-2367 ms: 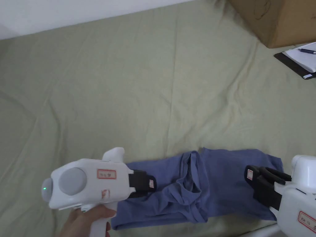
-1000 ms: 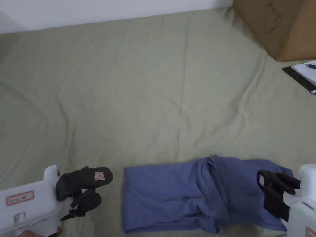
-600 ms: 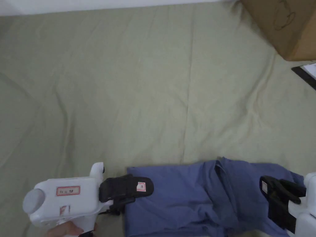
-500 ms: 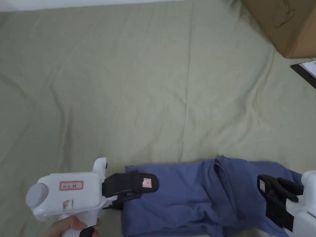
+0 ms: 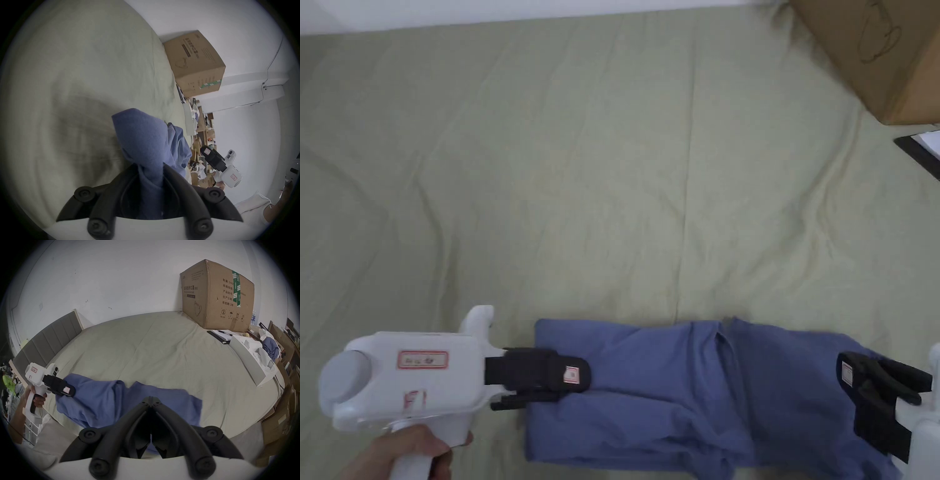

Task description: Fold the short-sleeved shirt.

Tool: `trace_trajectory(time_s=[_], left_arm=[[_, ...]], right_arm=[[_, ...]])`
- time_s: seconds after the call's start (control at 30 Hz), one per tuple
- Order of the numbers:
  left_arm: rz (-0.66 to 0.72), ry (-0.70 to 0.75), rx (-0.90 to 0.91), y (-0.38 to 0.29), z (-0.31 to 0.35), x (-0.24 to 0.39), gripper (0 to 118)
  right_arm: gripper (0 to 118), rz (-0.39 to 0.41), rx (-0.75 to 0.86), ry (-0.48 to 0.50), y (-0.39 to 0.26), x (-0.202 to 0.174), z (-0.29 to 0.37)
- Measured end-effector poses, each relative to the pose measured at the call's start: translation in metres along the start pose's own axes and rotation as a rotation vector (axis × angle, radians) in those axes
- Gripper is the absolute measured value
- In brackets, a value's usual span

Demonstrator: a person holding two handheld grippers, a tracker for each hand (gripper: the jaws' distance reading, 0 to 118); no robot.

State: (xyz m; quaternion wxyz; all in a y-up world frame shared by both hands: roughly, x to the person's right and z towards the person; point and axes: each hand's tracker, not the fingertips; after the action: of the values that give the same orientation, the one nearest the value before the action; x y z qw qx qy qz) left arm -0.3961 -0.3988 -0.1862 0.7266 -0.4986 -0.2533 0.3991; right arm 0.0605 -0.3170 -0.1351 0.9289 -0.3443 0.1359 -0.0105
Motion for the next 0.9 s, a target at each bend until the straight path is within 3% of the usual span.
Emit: trace_trajectory(time_s=[0.13, 0.27, 0.43, 0.63, 0.73, 0.9], left_arm=[[-0.004, 0.107, 0.022, 0.001, 0.053, -0.023, 6], [0.075, 0.234, 0.088, -0.011, 0.116, -0.045, 6], [0.098, 0.356, 0.134, -0.023, 0.153, -0.029, 6], [0.072, 0.395, 0.135, -0.022, 0.137, 0.045, 6], [0.012, 0.266, 0.133, -0.023, 0.112, 0.084, 6], [-0.068, 0.183, 0.067, -0.013, 0.039, 0.128, 6]], right_arm=[[0, 0.024, 0.003, -0.002, 0.001, -0.003, 0.004], [0, 0.020, 0.007, -0.002, 0.000, -0.002, 0.005], [0, 0.004, 0.007, 0.006, -0.002, 0.000, 0.004], [0, -0.022, 0.008, 0.027, -0.005, 0.003, 0.002], [0, -0.027, 0.005, 0.038, -0.007, 0.007, 0.002], [0, -0.040, 0.003, 0.038, -0.009, 0.021, 0.005]])
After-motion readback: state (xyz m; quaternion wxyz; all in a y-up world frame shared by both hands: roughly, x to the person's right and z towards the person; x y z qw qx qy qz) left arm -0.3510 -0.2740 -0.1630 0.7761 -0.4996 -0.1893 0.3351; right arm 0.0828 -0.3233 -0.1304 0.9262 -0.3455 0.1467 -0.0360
